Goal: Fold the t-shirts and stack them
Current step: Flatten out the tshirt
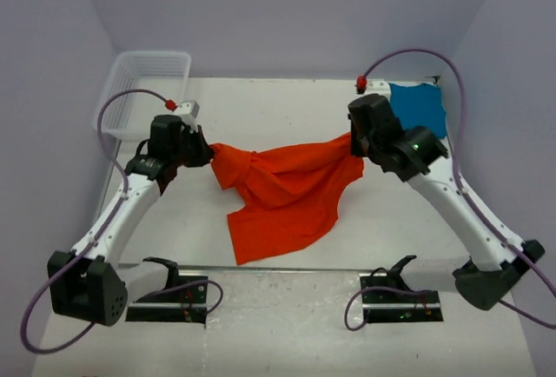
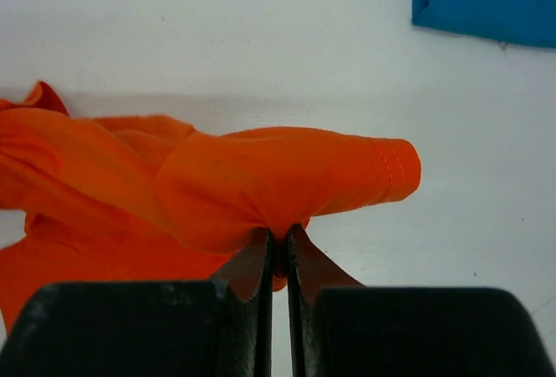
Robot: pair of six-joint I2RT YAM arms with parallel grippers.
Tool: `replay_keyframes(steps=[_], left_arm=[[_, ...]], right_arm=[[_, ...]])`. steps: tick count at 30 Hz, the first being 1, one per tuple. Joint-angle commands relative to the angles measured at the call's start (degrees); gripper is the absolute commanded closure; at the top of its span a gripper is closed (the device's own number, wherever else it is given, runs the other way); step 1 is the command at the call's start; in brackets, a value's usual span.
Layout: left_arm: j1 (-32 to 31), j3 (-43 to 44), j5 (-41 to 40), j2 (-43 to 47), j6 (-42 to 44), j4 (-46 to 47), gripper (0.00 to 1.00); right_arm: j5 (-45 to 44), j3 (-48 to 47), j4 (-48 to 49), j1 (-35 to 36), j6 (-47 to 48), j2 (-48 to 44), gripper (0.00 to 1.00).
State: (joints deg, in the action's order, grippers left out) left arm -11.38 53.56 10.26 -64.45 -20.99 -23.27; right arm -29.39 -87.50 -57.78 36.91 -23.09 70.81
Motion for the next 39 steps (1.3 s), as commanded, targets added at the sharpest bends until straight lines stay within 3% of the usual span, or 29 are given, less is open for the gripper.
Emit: replay_keyframes(steps=[1, 6, 9, 20, 22, 23, 24, 25, 27, 33, 34, 35, 36, 39], left_arm=[[0.2, -1.6, -5.4, -6.1, -0.1, 7.3, 1.0], [0.2, -0.7, -9.6, -16.4, 0.8, 12.4, 1.0], [0.5, 0.2, -10.0, -17.4, -0.4, 13.2, 1.0], [0.3, -2.7, -6.5, -7.1, -1.4, 12.4, 1.0], [0.3, -1.5, -8.8, -5.3, -2.1, 9.3, 0.78], [0.3, -0.7, -10.2, -5.3, -2.6, 5.9, 0.32], [0.2, 0.1, -13.1, -5.3, -3.3, 4.3, 0.05], [0.0, 0.7, -17.6, -5.1, -4.0, 3.3, 0.0], [-1.2, 0.6, -21.3, -3.8, -4.1, 2.6, 0.0], [-7.2, -0.8, -16.1, -4.1, 0.0, 2.8, 0.0], [-8.1, -1.3, -12.7, -4.8, 0.6, 2.8, 0.0], [-10.0, -1.5, -10.8, -6.4, 1.0, 3.1, 0.0], [-11.2, -1.8, -8.8, -7.0, 1.1, 3.9, 0.0], [-16.3, -3.4, -3.7, -9.3, 1.9, 8.2, 0.0]], right_arm=[[2.3, 1.2, 8.3, -1.9, -0.5, 2.7, 1.0], [3.8, 0.5, 10.7, -4.8, 0.7, 10.3, 1.0], [4.3, -0.5, 11.1, -6.5, 0.9, 13.6, 1.0], [1.3, -7.1, 9.4, -7.6, 3.9, 10.6, 1.0], [0.6, -9.7, 7.2, -7.7, 4.8, 10.6, 1.0], [0.6, -11.4, 6.7, -8.2, 5.7, 10.7, 1.0], [1.1, -12.0, 6.6, -8.4, 5.9, 10.8, 1.0], [1.5, -12.7, 6.5, -8.8, 6.0, 10.9, 1.0], [2.9, -13.0, 6.5, -9.3, 5.8, 11.6, 1.0], [5.7, -12.9, 6.5, -9.8, 5.0, 14.8, 1.0], [5.7, -13.6, 6.3, -10.1, 5.0, 15.5, 0.97], [5.3, -13.9, 6.3, -10.1, 5.1, 16.2, 0.86], [4.8, -14.4, 6.3, -10.3, 5.2, 17.5, 0.55], [3.1, -18.2, 5.1, -10.7, 5.7, 20.1, 0.2]])
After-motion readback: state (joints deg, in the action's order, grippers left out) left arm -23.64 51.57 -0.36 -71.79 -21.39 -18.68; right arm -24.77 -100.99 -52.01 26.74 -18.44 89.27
